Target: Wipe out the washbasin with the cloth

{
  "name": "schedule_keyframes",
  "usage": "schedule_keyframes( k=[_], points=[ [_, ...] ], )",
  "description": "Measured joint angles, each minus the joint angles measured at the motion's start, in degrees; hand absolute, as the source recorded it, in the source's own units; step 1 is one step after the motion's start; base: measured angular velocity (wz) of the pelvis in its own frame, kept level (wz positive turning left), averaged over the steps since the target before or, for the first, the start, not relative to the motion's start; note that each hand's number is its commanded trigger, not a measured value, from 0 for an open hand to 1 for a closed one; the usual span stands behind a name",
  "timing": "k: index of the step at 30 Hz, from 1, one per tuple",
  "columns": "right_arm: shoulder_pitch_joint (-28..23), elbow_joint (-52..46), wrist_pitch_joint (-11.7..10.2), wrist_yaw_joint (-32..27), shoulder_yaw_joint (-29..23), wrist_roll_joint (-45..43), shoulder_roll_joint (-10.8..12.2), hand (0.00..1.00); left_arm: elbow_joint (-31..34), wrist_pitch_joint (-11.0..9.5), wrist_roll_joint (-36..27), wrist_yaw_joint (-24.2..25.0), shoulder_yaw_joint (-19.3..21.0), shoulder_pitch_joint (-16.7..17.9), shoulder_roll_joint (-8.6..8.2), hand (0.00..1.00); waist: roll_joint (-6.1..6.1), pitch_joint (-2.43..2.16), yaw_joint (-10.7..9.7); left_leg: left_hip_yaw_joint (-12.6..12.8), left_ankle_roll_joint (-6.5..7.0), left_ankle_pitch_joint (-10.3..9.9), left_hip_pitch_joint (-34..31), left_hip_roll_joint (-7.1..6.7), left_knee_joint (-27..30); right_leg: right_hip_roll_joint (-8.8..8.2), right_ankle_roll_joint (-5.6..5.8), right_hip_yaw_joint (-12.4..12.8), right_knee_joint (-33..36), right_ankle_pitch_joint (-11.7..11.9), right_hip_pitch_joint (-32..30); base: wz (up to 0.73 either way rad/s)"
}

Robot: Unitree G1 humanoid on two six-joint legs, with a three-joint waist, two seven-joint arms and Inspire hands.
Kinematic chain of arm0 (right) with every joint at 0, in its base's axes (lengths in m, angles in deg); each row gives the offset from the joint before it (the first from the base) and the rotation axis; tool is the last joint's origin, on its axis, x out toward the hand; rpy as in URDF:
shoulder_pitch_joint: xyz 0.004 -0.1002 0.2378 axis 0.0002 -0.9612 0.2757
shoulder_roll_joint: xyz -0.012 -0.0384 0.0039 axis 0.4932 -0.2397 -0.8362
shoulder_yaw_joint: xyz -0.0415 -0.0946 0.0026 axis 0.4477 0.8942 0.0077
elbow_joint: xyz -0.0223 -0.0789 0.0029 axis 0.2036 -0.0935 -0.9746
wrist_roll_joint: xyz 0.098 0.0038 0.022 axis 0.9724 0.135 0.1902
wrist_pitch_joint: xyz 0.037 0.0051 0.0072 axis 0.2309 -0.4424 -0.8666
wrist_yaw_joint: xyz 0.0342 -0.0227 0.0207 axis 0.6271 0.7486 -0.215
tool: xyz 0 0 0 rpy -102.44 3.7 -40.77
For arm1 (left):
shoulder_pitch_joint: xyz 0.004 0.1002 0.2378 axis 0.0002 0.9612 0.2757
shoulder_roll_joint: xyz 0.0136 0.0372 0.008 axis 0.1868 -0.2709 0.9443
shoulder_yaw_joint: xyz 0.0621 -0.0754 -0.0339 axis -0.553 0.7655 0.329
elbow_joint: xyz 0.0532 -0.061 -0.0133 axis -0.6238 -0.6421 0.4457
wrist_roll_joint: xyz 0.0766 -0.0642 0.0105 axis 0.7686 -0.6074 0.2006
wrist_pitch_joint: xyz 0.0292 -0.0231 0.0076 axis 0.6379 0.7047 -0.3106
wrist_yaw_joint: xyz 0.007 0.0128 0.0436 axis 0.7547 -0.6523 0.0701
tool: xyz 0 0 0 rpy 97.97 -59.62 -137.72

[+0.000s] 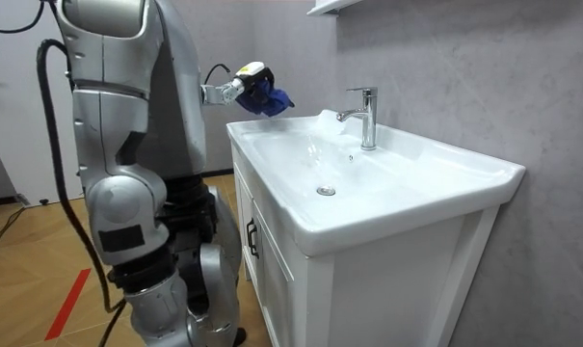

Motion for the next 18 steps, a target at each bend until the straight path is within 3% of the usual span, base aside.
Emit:
schedule_keyframes(
  k=[6, 11, 18],
  points=[
    [-0.2, -3.6, 0.0, -0.1, -0.3, -0.1, 0.1, 0.00, 0.0, 0.4, -0.2, -0.1, 0.3, 1.9, -0.02, 1.00, 0.02, 0.00, 0.2, -0.2, 0.00, 0.0, 0.2, -0.04, 0.0, 0.20, 0.00, 0.5, -0.5, 0.0, 0.2, 0.00],
    [-0.5, -4.3, 1.4, 0.0, -0.3, -0.1, 0.1, 0.00, 0.0, 3.1, 0.2, 0.0, 0.3, 3.8, -0.07, 1.00, -0.36, -0.11, 0.5, -0.6, 0.00, 0.0, 0.3, -0.19, 0.0, 0.24, 0.16, 1.2, -0.8, 0.1, 0.2, -0.05],
    [-1.0, -4.3, 1.7, 0.0, -0.4, 0.4, 0.1, 0.00, 0.0, 3.7, -0.1, 0.2, 0.3, 5.3, -0.19, 1.00, -0.30, -0.11, 1.3, -1.1, 0.01, 0.0, 0.4, -0.20, 0.0, 0.51, 0.07, 1.9, -1.1, 0.2, 0.4, -0.02]
  ],
)
